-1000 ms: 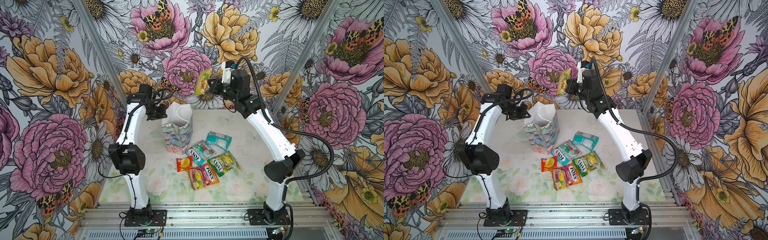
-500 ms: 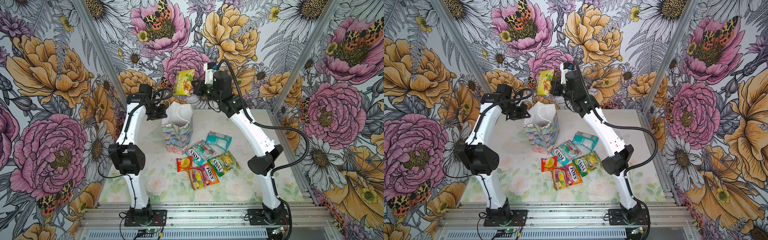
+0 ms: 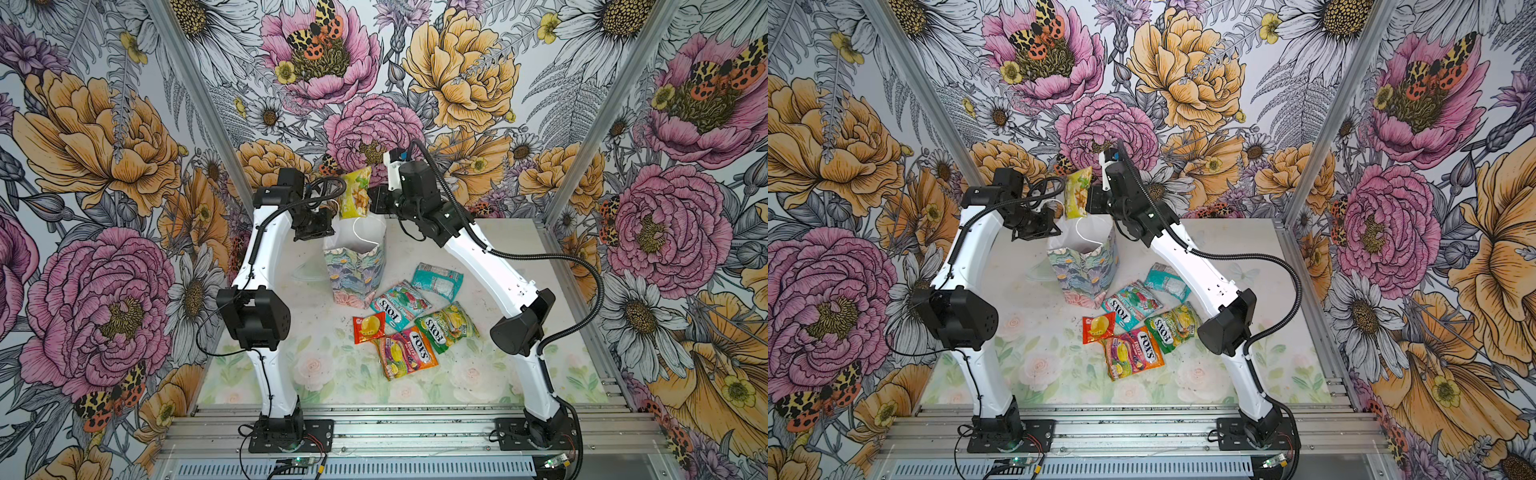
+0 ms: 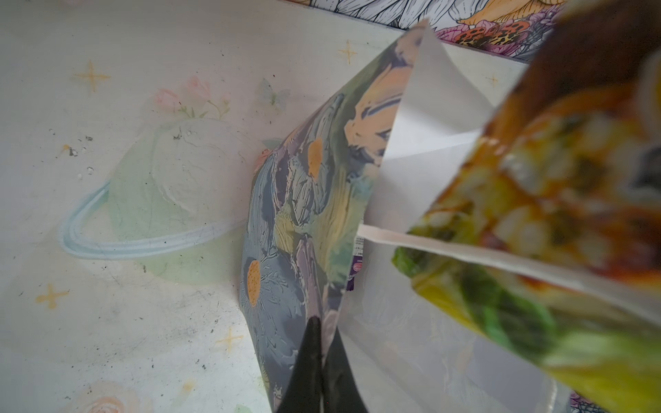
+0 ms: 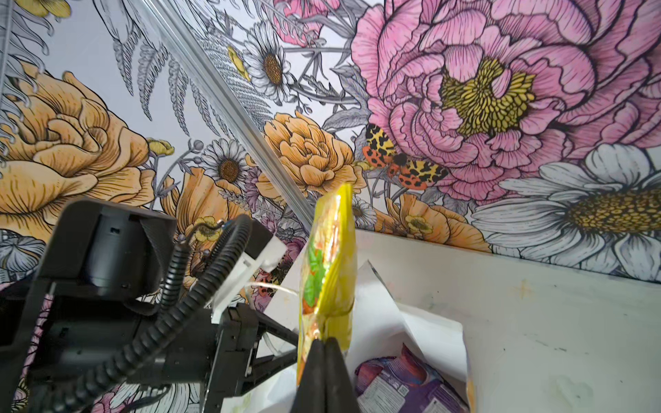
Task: Place the snacks into the paper bag
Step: Place the snack in the paper bag.
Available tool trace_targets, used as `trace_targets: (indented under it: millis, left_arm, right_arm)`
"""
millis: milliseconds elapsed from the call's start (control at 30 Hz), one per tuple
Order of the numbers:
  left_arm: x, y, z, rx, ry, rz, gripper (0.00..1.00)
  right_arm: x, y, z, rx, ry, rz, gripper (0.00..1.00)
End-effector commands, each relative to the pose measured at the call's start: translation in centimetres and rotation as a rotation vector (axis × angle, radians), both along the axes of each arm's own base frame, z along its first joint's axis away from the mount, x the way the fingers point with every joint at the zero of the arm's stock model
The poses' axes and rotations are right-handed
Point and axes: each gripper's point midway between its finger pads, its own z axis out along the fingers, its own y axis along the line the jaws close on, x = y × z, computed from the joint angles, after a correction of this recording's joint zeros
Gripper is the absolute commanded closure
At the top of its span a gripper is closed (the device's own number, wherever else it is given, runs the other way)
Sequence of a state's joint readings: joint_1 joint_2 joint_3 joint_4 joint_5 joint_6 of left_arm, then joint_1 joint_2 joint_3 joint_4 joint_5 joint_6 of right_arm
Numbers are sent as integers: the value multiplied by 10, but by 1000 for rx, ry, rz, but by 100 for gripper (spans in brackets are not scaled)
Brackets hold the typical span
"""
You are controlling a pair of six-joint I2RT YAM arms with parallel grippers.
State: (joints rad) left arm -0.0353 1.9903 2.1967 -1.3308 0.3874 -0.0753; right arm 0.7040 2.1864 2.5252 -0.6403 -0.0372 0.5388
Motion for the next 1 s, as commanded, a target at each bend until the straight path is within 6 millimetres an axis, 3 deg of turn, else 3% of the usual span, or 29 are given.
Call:
trace_targets:
  millis: [0,200,600,967]
  left_arm:
    - [-8,-8,12,-31,-24,-33,100]
    - [-8,-8,15,-31,-30,-34,100]
    - [-8,-8,15,-33,-30,-33,100]
    - [-9,-8,16,-32,-32,-33,100]
  right_arm:
    - [-16,-9,28,5,-48,-9,100]
    - [-24,-5,21,-21,-34,-3,100]
    - [-32,-23,18,-113,-69,-66,100]
    - [-32,-23,1,-179,-55,-69,100]
